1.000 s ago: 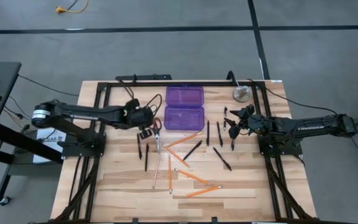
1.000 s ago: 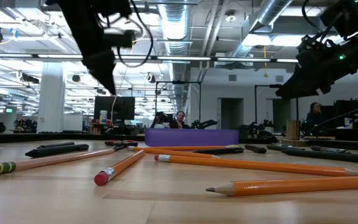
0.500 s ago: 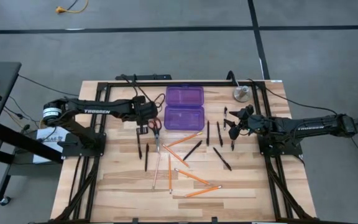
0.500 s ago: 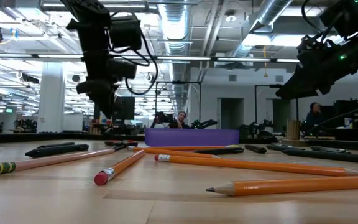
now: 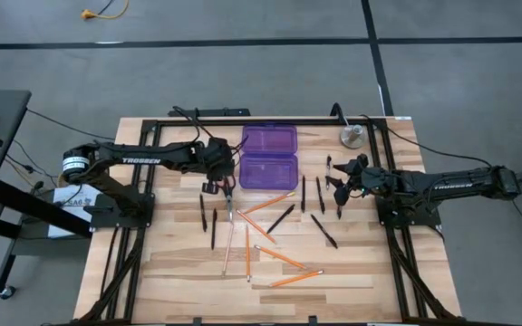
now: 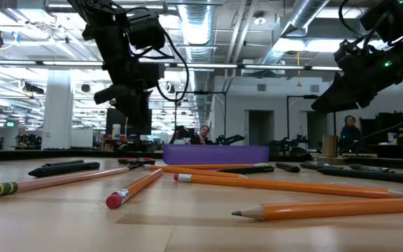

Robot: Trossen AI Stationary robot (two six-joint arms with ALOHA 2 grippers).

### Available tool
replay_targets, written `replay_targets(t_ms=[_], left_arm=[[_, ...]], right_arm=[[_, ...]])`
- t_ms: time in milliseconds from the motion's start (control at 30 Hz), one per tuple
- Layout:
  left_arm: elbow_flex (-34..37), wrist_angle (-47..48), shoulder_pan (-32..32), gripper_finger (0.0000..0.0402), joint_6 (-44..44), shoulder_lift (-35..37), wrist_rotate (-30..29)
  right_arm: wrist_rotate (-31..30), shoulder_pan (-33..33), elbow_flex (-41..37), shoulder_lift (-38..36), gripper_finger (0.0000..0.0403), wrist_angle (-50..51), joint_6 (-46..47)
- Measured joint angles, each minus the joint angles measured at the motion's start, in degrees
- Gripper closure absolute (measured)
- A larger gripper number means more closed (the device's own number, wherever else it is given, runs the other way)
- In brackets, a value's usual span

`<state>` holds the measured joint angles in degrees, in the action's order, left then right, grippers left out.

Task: Pick & place school supplies into a supply box
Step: Put the black scissors into the violet supply box

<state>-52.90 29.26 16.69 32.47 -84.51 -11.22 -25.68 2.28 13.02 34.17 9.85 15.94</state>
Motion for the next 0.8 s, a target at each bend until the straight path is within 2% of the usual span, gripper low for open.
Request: replay_targets(t_ms=[233,433,567,800], left_arm=[[0.0,-0.5,1.2,0.0285,-0.2,0.0,0.8],[0.6,-0.6,4.8,0.0285,-5.8,-3.3,6.3],[0.7,0.2,5.4,0.0285,-6.9,-5.8,8.0],[0.7,1.7,5.0,0.0285,-6.7,-7.3,7.4]], right_arm=[[1.9,0.0,0.0,0.0,0.0173,0.4,0.2],[1.9,0.0,0.0,0.0,0.0173,1.0,0.2],[2.1,0.0,0.0,0.0,0.0173,1.8,0.6],[2.3,0.0,0.0,0.0,0.0173,2.2,0.6]])
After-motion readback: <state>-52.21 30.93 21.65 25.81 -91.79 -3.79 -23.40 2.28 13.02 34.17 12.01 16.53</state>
